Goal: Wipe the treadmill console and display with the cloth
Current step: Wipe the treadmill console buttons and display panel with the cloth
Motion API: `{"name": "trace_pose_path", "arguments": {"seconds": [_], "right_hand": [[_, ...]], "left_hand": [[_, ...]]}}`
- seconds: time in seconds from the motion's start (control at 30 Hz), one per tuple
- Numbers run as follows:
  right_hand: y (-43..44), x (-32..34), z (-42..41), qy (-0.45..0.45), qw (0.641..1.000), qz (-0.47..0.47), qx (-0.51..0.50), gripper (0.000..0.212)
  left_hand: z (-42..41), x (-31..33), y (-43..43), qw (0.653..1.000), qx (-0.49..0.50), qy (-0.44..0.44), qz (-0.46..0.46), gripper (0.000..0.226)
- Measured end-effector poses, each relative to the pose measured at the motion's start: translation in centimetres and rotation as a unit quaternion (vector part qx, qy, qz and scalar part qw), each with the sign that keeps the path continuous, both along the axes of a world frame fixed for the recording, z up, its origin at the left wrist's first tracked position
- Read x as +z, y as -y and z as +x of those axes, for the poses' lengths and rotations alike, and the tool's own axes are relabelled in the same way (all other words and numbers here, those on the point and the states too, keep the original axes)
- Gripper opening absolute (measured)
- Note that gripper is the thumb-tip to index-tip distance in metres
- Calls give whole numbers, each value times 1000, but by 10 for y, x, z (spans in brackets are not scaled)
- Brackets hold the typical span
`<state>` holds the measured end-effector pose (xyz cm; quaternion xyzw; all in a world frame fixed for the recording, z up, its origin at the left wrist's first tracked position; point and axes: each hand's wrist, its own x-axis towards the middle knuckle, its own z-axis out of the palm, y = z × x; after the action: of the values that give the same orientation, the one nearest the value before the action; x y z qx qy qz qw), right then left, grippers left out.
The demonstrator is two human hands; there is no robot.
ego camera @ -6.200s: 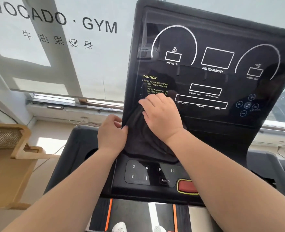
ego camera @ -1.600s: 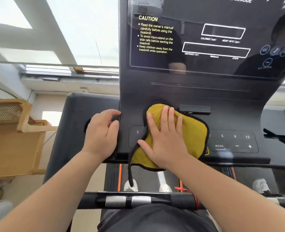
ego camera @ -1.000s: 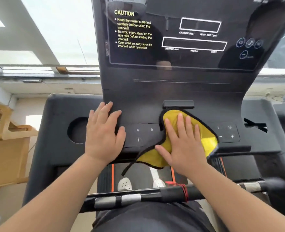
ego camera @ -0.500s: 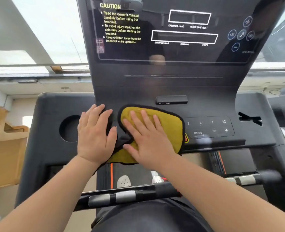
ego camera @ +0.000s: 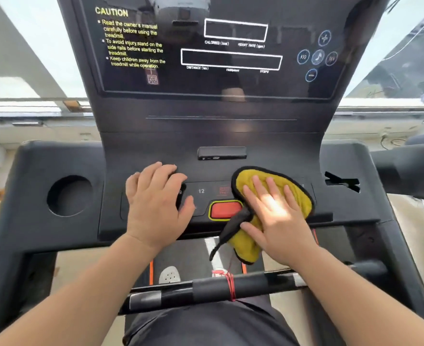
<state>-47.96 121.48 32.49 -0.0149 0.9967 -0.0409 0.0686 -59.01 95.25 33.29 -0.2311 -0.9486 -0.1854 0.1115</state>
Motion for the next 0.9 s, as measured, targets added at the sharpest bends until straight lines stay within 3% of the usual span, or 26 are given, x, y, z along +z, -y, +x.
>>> {"name": "trace_pose_path", "arguments": {"seconds": [0.13,0.23,0.43,0.6,0.73,0.9], "right_hand": [[-49,5,-1,48,992,74,-94,89],[-42,9,-20,60,988,77,-123,100],[-6,7,-46,24,999,18,38,82],[-38,-7,-3,-6,993,-12,116,71],[-84,-2,14,10,998,17,66,81],[-116,6,-31,24,997,36,-65,93]], "left_hand": [[9,-5,-13,1000,23,6,-7,39],[10,-5,-15,999,53,5,-1,41],[10,-4,-34,994,106,28,-12,44],[12,0,-62,992,122,24,-5,45],[6,2,-82,993,117,24,-21,50],[6,-1,-84,989,142,24,-14,53]]}}
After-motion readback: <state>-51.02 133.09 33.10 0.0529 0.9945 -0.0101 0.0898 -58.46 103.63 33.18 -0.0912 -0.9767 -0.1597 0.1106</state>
